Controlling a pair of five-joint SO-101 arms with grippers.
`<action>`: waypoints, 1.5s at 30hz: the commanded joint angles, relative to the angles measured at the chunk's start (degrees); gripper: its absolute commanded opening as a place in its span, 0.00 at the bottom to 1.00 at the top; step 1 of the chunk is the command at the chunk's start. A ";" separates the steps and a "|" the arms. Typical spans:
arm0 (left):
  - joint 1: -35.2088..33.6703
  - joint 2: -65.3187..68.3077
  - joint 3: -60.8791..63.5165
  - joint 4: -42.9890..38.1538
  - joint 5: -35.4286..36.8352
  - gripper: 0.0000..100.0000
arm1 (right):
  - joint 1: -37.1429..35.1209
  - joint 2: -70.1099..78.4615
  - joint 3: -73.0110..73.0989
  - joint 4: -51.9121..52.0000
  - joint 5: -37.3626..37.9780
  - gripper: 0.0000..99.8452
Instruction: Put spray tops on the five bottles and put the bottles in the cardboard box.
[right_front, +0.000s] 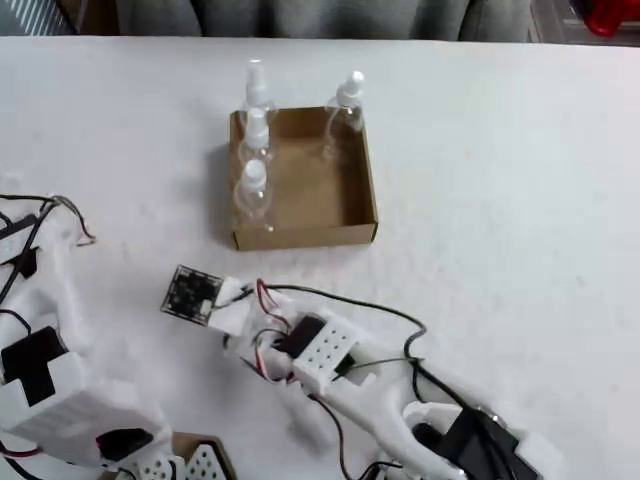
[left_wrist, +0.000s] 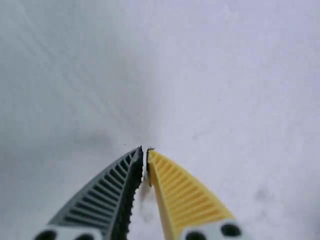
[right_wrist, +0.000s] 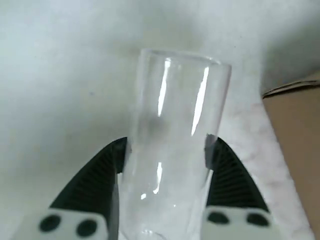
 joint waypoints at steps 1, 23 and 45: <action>-0.66 -3.30 -0.18 -1.32 0.62 0.02 | -0.13 -0.31 -1.76 -0.92 0.62 0.24; -0.40 -3.30 0.09 -1.32 0.26 0.02 | 2.95 -10.33 -28.31 56.31 0.09 0.12; -0.31 -3.30 0.09 -1.32 0.26 0.02 | -12.97 -17.98 1.76 48.13 0.09 0.22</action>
